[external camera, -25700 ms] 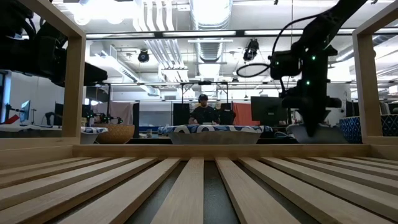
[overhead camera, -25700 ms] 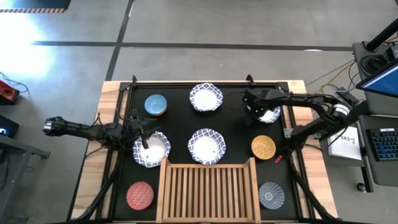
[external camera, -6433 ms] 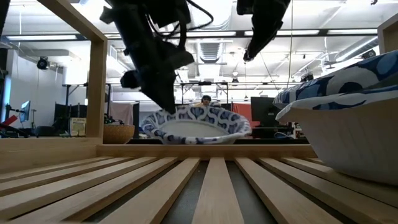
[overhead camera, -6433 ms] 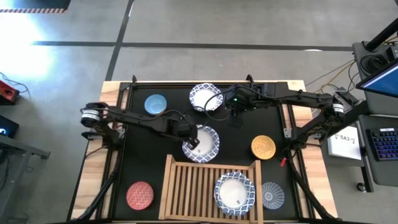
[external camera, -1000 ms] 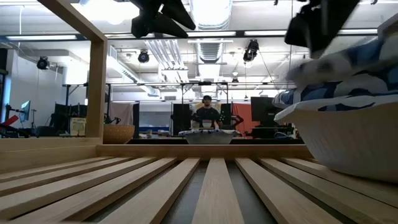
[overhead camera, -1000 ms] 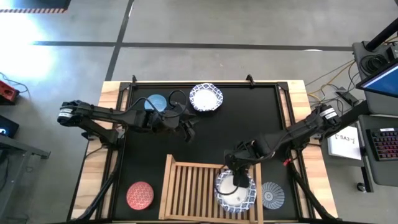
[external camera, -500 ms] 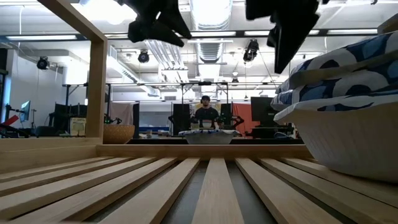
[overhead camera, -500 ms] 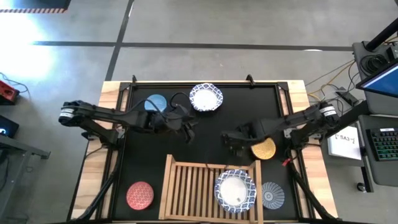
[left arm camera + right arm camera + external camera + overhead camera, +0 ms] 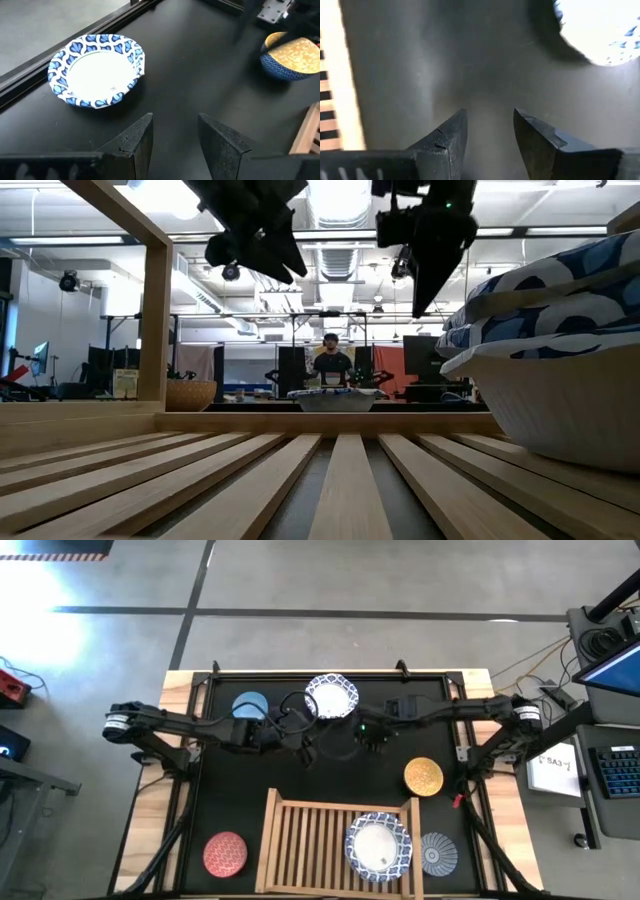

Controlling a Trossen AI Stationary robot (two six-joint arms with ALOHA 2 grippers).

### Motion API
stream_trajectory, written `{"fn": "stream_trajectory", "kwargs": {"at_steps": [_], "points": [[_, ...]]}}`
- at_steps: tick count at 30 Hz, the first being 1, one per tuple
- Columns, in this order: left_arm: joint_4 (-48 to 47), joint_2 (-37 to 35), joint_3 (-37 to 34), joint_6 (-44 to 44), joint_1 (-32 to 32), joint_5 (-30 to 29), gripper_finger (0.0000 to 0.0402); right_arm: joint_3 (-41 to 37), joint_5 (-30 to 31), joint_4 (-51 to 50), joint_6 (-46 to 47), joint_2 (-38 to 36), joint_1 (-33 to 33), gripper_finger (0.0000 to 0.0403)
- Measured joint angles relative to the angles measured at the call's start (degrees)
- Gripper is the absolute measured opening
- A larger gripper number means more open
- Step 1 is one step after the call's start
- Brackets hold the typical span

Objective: Place and stack bowls onto a shelf
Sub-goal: Stack the white patterned bowl on top of the white patterned bowl on the shelf

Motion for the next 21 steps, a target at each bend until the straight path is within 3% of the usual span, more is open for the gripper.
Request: {"fn": "stream_trajectory", "kwargs": {"at_steps": [9, 21], "points": [[-3.4, -2.9, 0.0, -2.4, -2.9, -0.6, 0.0136, -2.6, -0.2, 16.8, -7.3, 0.9, -5.7, 0.0144], [-10.2, -4.5, 0.0, -9.3, -10.4, -7.5, 0.0136, -2.7, -0.1, 30.5, -14.9, 11.8, -9.9, 0.0139]]}}
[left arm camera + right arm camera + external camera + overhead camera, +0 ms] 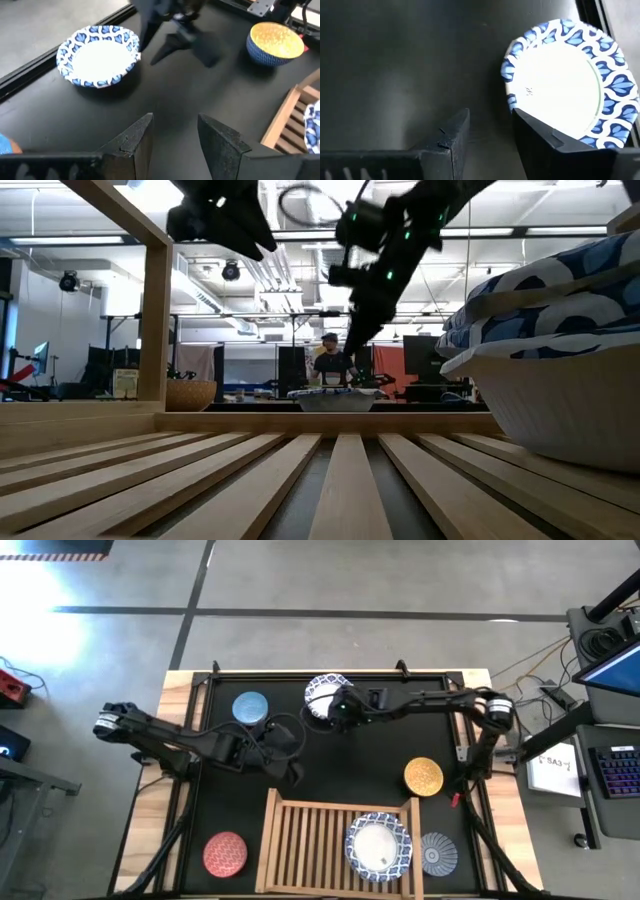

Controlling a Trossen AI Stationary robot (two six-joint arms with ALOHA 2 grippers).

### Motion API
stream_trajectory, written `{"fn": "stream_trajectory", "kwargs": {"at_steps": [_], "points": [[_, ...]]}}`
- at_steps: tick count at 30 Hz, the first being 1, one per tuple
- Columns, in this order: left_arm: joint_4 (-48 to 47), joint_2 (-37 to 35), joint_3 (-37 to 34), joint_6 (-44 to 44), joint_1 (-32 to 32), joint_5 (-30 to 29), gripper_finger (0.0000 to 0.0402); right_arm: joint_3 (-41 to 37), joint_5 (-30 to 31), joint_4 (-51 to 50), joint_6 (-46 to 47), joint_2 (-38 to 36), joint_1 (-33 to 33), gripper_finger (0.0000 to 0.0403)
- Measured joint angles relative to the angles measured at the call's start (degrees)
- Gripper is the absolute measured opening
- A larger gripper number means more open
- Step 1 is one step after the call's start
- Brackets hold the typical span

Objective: Place and stack bowls onto a shelf
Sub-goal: Stack the white patterned bowl on top of the white patterned bowl on the shelf

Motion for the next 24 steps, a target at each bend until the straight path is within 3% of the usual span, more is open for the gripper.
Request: {"fn": "stream_trajectory", "kwargs": {"at_steps": [12, 24], "points": [[-2.7, -0.6, 0.0, -1.3, -3.4, -0.1, 0.0136, 3.5, 2.4, 1.9, -3.9, 9.0, -1.7, 0.0133], [-3.0, -0.7, 0.0, -2.7, -4.0, -0.1, 0.0136, 4.3, 4.6, 2.3, -5.7, 11.7, -3.8, 0.0128]]}}
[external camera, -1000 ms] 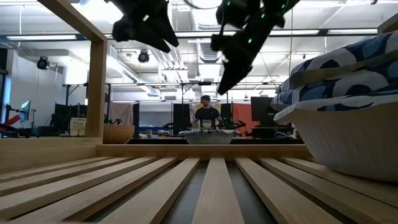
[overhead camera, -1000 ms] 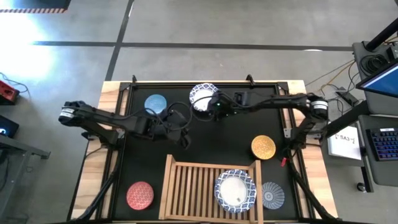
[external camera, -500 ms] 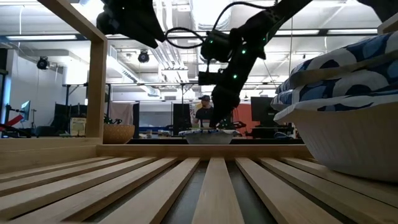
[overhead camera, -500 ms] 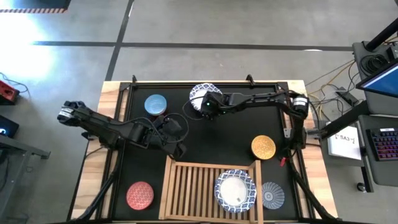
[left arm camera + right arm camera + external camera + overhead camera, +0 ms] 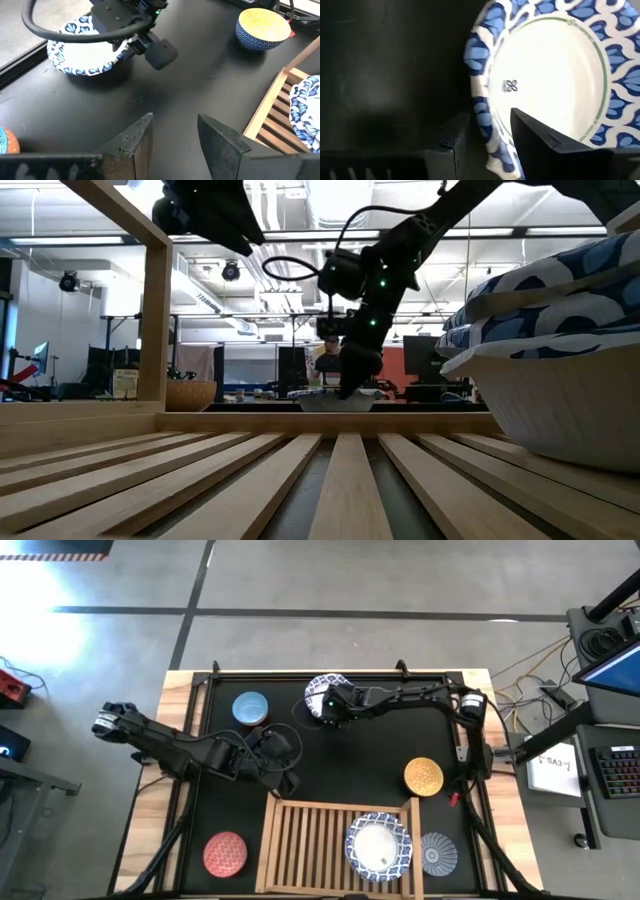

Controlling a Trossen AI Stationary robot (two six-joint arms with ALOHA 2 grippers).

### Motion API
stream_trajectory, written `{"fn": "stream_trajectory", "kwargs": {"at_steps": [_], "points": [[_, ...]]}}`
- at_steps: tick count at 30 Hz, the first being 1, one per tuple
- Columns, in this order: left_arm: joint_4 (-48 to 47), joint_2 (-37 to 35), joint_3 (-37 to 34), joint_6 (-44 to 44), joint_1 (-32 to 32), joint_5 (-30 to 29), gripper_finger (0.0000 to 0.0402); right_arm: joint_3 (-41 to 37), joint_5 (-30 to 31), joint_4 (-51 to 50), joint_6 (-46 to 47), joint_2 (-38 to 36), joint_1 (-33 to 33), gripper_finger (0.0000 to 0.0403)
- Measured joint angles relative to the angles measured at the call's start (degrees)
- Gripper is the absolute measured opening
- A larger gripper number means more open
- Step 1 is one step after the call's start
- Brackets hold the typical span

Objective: Place and stack bowls onto a shelf
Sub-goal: Stack the white patterned bowl on top of the white patterned bowl on the shelf

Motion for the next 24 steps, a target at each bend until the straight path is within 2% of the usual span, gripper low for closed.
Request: {"fn": "stream_trajectory", "kwargs": {"at_steps": [6, 13, 21, 24], "points": [[0.0, 0.0, 0.0, -1.1, -0.8, 0.0, 0.0136, 0.1, 0.0, 0.0, 0.0, 0.3, -0.5, 0.0094], [0.0, 0.0, 0.0, -2.8, -1.0, 0.0, 0.0136, 0.1, 0.0, -1.8, 0.0, -0.6, -0.5, 0.0017], [0.1, 0.0, 0.0, -4.7, -1.0, 0.0, 0.0136, 0.1, -0.4, -7.9, -2.1, -5.8, -0.1, 0.0010], [0.0, 0.0, 0.0, -2.0, -1.0, 0.1, 0.0136, 0.1, -0.8, -11.3, -4.8, -8.8, 1.1, 0.0009]]}}
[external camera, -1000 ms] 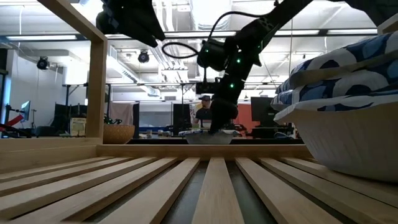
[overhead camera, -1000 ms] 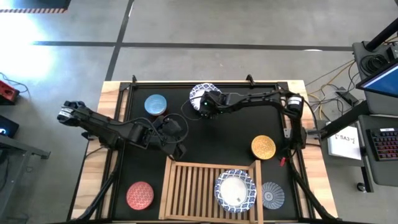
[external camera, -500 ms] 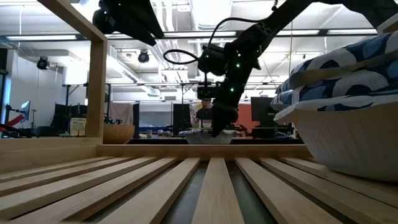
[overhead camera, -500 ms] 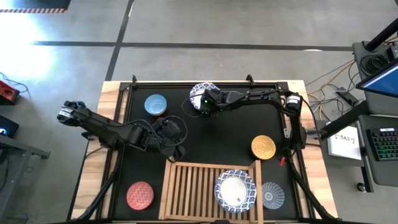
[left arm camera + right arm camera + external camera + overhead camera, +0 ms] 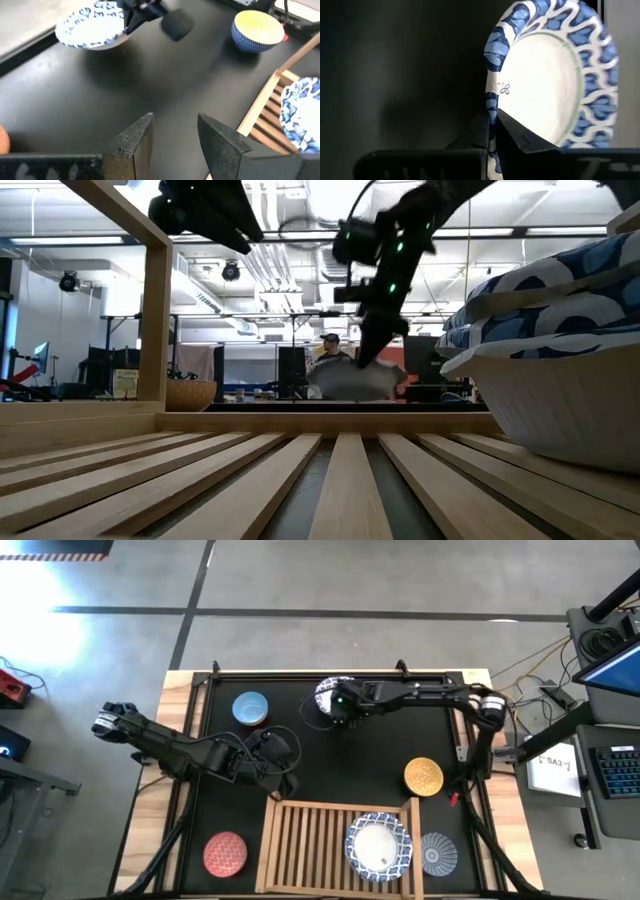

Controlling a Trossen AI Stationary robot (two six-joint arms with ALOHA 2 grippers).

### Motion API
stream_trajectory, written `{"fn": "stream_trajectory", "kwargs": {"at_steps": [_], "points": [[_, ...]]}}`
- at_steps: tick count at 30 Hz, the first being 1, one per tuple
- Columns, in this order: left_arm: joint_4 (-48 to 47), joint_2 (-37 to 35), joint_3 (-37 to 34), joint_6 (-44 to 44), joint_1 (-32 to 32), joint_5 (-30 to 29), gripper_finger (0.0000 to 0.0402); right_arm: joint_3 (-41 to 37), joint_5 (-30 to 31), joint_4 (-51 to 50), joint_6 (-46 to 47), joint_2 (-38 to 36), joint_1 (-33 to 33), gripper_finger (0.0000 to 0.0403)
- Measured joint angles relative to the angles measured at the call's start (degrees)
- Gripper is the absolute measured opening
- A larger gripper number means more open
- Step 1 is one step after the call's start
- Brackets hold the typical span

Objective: Place and stack bowls onto a shelf
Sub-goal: Stack the white patterned bowl on top of the white patterned bowl on the shelf

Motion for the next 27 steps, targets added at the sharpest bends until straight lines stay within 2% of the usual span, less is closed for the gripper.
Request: {"fn": "stream_trajectory", "kwargs": {"at_steps": [3, 10, 19, 23, 27], "points": [[0.1, 0.0, 0.0, 5.2, 0.0, 0.0, 0.0136, 0.0, -2.8, -2.7, -0.5, -3.3, 1.3, 0.0009], [2.6, 1.2, 0.0, 17.9, 0.0, 0.0, 0.0136, 0.0, -16.8, -6.7, 1.9, -10.1, 4.8, 0.0009], [5.9, 1.4, 0.0, 27.6, -0.1, 0.7, 0.0136, -0.1, -17.5, -11.4, 3.4, -14.7, 12.4, 0.0009], [8.1, 1.4, 0.0, 35.7, -0.2, 4.9, 0.0136, -0.1, -17.6, -11.5, 3.3, -14.7, 16.6, 0.0009], [11.3, 1.4, 0.0, 43.9, -0.3, 12.0, 0.0136, -0.1, -17.4, -10.7, 3.8, -14.2, 20.3, 0.0009]]}}
